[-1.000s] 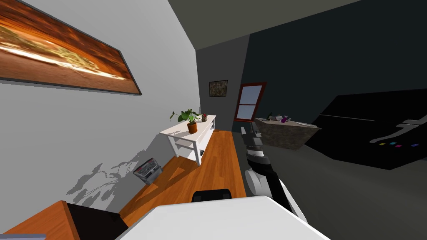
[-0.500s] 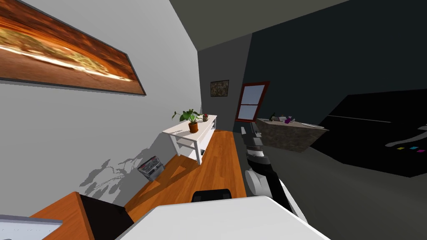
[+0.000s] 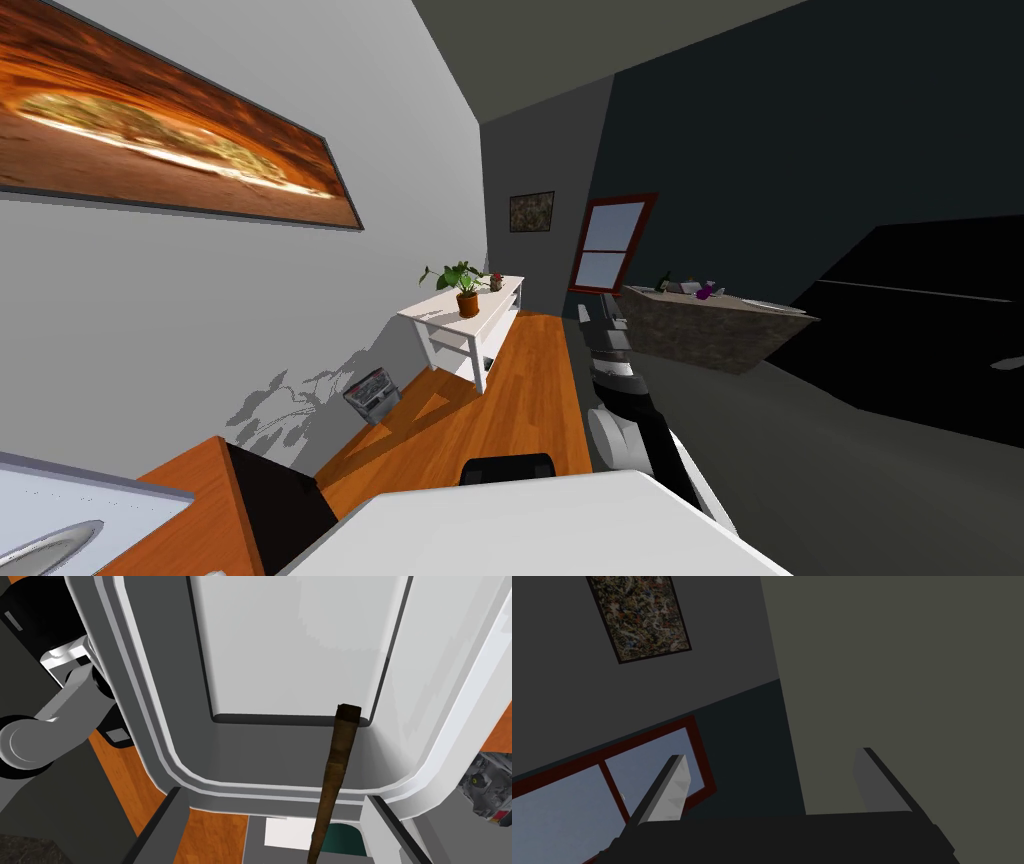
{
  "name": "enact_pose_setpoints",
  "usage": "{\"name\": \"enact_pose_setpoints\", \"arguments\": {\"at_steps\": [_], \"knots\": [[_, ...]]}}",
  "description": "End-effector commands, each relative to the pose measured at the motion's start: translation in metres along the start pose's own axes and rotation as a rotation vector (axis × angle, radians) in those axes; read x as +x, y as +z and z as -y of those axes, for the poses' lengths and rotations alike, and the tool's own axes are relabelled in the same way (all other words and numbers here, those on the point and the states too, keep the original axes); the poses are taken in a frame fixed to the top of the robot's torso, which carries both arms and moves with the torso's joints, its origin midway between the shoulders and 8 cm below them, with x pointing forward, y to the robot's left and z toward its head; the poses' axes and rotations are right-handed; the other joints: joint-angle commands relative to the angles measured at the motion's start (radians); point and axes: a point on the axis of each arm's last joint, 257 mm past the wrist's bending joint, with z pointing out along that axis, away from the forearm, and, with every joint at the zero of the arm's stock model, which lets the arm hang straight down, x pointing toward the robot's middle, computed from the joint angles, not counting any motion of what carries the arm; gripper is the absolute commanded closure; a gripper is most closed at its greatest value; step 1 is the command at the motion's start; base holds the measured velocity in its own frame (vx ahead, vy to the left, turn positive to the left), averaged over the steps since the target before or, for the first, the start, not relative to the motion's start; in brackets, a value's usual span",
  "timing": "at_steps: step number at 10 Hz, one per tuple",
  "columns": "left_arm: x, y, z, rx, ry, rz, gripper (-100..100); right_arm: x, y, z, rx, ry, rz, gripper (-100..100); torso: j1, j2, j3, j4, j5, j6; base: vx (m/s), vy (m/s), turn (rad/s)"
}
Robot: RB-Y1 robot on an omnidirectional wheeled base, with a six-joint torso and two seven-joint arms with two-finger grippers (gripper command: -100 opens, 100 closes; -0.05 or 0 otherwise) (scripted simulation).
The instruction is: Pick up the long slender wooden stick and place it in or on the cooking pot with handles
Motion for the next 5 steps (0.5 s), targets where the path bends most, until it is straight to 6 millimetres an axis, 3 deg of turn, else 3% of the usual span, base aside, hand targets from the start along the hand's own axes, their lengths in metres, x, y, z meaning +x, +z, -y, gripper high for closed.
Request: {"name": "enact_pose_setpoints", "arguments": {"at_steps": [1, 2, 5], "knots": [[0.003, 0.003, 0.008, 0.031, 0.01, -0.023, -100, 0.0, 0.0, 0.0, 0.0, 0.0, 0.0, 0, 0.0, 0.0, 0.0, 0.0, 0.0, 0.0, -0.008, -0.011, -0.007], [-0.02, -0.006, -0.014, -0.001, 0.019, 0.009, -100, 0.0, 0.0, 0.0, 0.0, 0.0, 0.0, 0, 0.0, 0.0, 0.0, 0.0, 0.0, 0.0, -0.014, -0.013, 0.126], [-0.012, 0.002, -0.002, 0.038, 0.03, -0.025, -100, 0.0, 0.0, 0.0, 0.0, 0.0, 0.0, 0, 0.0, 0.0, 0.0, 0.0, 0.0, 0.0, -0.009, -0.011, 0.017]]}}
